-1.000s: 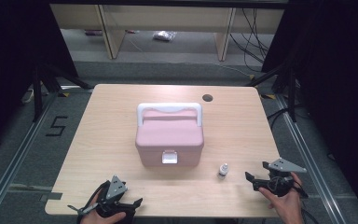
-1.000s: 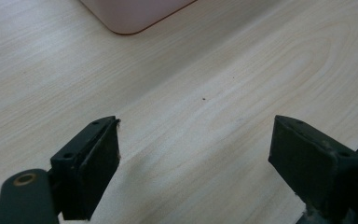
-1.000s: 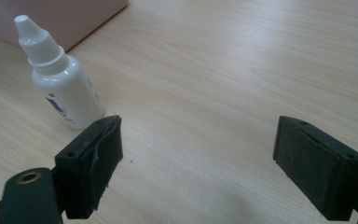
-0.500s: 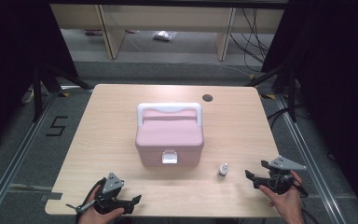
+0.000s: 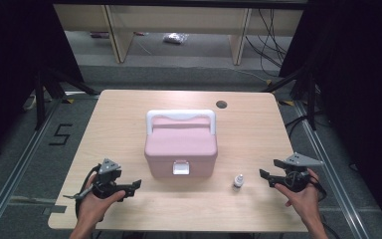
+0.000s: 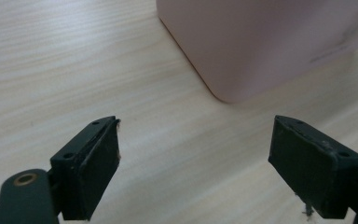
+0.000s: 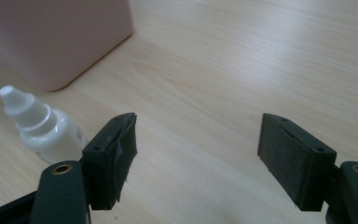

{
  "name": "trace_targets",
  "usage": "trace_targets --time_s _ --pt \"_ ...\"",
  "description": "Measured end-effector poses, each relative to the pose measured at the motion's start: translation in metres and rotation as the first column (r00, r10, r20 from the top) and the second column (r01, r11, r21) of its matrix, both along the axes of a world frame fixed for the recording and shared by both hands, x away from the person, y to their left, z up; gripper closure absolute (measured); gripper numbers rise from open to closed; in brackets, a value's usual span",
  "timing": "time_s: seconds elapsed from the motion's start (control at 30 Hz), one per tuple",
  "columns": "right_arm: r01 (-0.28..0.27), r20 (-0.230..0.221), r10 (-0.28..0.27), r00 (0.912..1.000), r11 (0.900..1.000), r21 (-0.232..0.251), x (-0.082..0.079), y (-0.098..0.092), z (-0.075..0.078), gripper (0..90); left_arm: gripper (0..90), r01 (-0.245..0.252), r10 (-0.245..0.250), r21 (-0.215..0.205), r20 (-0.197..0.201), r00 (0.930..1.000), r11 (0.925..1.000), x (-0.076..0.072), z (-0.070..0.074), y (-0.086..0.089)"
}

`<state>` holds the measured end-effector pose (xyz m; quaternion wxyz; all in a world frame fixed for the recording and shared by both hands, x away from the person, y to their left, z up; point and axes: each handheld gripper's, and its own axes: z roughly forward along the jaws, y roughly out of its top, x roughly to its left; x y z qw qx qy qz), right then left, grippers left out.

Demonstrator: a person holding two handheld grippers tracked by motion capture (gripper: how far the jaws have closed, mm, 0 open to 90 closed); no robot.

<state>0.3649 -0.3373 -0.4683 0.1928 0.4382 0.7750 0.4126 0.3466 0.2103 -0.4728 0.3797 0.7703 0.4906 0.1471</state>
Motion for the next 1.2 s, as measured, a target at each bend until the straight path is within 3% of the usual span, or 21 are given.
trace_targets --time_s 0.23,0.27,0.3,0.47,0.57,0.67,0.7,0.77,0.8,0.87,0.9,0.93,1.07,1.13,1.2 --pt "-0.035 -0.009 0.035 0.9994 0.999 0.016 0.019 0.008 0.008 36.5 15.3 -0.017 0.017 -0.006 0.008 0.9998 0.9998 0.029 0.004 -0.005" --pt "-0.052 0.012 0.052 0.9986 0.999 -0.003 0.025 0.011 0.010 38.7 15.4 -0.005 0.005 0.002 -0.002 1.0000 1.0000 0.033 0.004 -0.005" --pt "-0.055 -0.015 0.055 0.9984 0.998 0.013 0.025 0.014 0.012 39.9 15.4 0.000 0.000 0.009 -0.004 1.0000 1.0000 0.037 0.004 -0.007" --pt "-0.102 0.001 0.102 0.9947 0.995 -0.010 0.037 0.026 0.015 47.6 18.1 0.000 0.000 0.011 -0.008 1.0000 0.9999 0.053 0.002 -0.010" --pt "-0.111 -0.020 0.111 0.9937 0.994 -0.018 0.043 0.035 0.018 52.6 18.3 -0.010 0.010 0.031 -0.006 0.9999 0.9995 0.065 0.001 -0.008" --pt "-0.127 -0.009 0.127 0.9918 0.992 -0.017 0.050 0.043 0.019 57.4 20.4 -0.008 0.008 0.021 -0.011 0.9999 0.9997 0.075 0.000 -0.009" --pt "-0.121 -0.031 0.121 0.9922 0.993 -0.006 0.050 0.046 0.020 59.7 23.1 -0.008 0.008 0.021 -0.011 0.9999 0.9997 0.075 0.000 -0.009" --pt "-0.139 -0.033 0.139 0.9898 0.990 -0.021 0.052 0.049 0.021 61.0 25.3 0.001 -0.001 0.007 -0.007 1.0000 1.0000 0.081 -0.001 -0.011" --pt "-0.135 -0.047 0.133 0.9900 0.990 -0.030 0.055 0.053 0.022 63.9 27.7 0.032 -0.032 0.007 -0.016 0.9994 0.9995 0.087 -0.001 -0.012" --pt "-0.132 -0.045 0.131 0.9904 0.991 -0.032 0.056 0.055 0.023 65.4 31.6 0.024 -0.024 0.000 -0.012 0.9996 0.9997 0.089 0.000 -0.014" --pt "-0.136 -0.023 0.136 0.9905 0.990 -0.023 0.061 0.057 0.022 68.2 37.3 0.043 -0.043 -0.011 -0.015 0.9990 0.9990 0.093 0.001 -0.014" --pt "-0.132 -0.034 0.132 0.9907 0.991 -0.013 0.062 0.059 0.022 70.0 41.7 0.052 -0.052 -0.014 -0.010 0.9986 0.9986 0.095 0.001 -0.014" --pt "-0.138 -0.049 0.137 0.9893 0.990 -0.022 0.064 0.064 0.021 75.6 58.6 0.058 -0.058 -0.001 -0.003 0.9983 0.9983 0.094 0.003 -0.015" --pt "-0.167 -0.037 0.165 0.9856 0.985 -0.051 0.067 0.069 0.023 81.0 68.3 0.087 -0.087 -0.004 0.007 0.9962 0.9962 0.093 0.003 -0.016" --pt "-0.169 -0.050 0.167 0.9847 0.985 -0.039 0.065 0.074 0.025 83.7 75.1 0.098 -0.098 -0.006 0.028 0.9948 0.9951 0.091 0.004 -0.017"
